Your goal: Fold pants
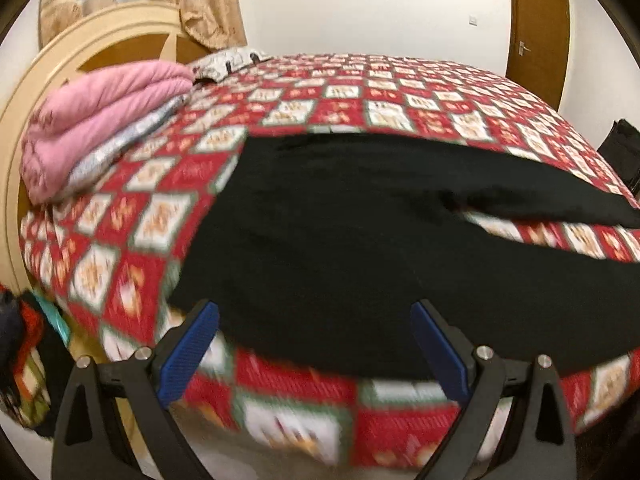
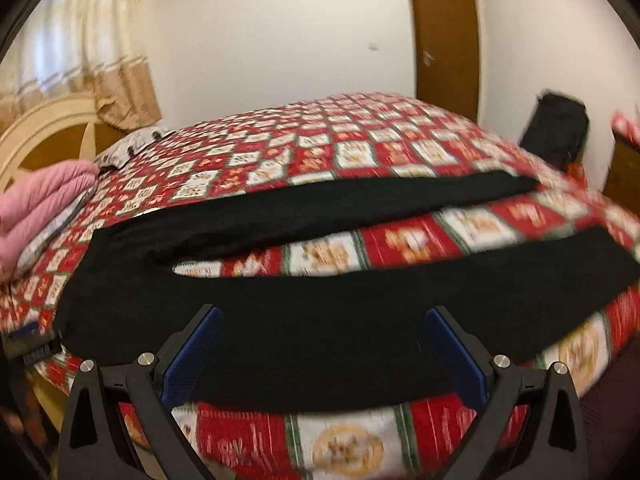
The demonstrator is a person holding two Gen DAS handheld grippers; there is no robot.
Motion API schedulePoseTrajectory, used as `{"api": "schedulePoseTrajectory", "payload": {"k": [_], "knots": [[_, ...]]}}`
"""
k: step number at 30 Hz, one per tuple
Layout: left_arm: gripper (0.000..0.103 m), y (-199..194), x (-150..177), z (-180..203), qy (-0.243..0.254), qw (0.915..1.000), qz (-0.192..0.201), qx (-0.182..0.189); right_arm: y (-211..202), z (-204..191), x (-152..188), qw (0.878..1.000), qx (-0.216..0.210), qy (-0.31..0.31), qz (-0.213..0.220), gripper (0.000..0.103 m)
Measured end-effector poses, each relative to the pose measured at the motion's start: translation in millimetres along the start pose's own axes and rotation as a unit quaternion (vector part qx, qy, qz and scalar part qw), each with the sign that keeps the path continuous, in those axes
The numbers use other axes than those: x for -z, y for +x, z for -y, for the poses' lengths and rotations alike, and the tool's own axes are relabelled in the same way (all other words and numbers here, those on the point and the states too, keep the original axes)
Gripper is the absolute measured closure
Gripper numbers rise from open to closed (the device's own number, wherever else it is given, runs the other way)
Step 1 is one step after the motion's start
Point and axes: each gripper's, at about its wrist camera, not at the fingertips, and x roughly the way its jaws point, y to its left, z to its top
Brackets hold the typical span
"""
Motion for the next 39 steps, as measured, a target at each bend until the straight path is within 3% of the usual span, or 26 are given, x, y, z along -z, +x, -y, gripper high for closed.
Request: {"api": "schedulePoseTrajectory", "payload": {"k": [4, 7, 10, 18, 20, 22, 25, 29, 35, 39], "knots": [[0.004, 30.7, -39.7, -19.0, 0.011, 0.9999, 0.006, 0.007, 17.0, -25.7, -28.3, 0.998, -0.028, -0.051, 0.007, 0.001], [0.004, 65.2, -69.5, -45.8, -0.019, 0.9995, -0.019, 0.015, 36.4, -47.6, -40.9, 0.995, -0.049, -0.092, -0.003, 0.003], [0.005, 96.7, -95.7, -71.8, -0.043, 0.9982, -0.030, 0.027, 59.5, -61.0, -49.3, 0.991, -0.077, -0.106, -0.025, 0.021], [0.021, 171.3, -133.6, -108.1, -0.084, 0.9925, -0.055, 0.070, 106.7, -76.8, -60.0, 0.988, -0.105, -0.097, -0.062, 0.021], [0.030, 192.1, -137.6, -106.2, -0.080, 0.9914, -0.074, 0.073, 115.5, -79.9, -61.6, 0.987, -0.105, -0.103, -0.071, 0.021], [0.032, 203.5, -139.7, -102.9, -0.071, 0.9915, -0.081, 0.073, 124.0, -83.2, -65.1, 0.984, -0.104, -0.117, -0.079, 0.021], [0.036, 206.9, -144.8, -98.3, -0.057, 0.9922, -0.070, 0.087, 134.8, -85.4, -76.7, 0.981, -0.102, -0.149, -0.077, 0.021], [0.060, 212.1, -151.4, -98.8, -0.063, 0.9886, -0.069, 0.118, 161.9, -87.3, -101.4, 0.972, -0.111, -0.193, -0.073, 0.021], [0.060, 212.4, -151.6, -95.0, -0.052, 0.9905, -0.059, 0.113, 251.1, -101.5, -134.4, 0.953, -0.126, -0.241, -0.132, 0.021], [0.060, 213.1, -151.4, -95.4, -0.054, 0.9902, -0.060, 0.114, 296.8, -105.9, -144.6, 0.949, -0.126, -0.247, -0.153, 0.021]]}}
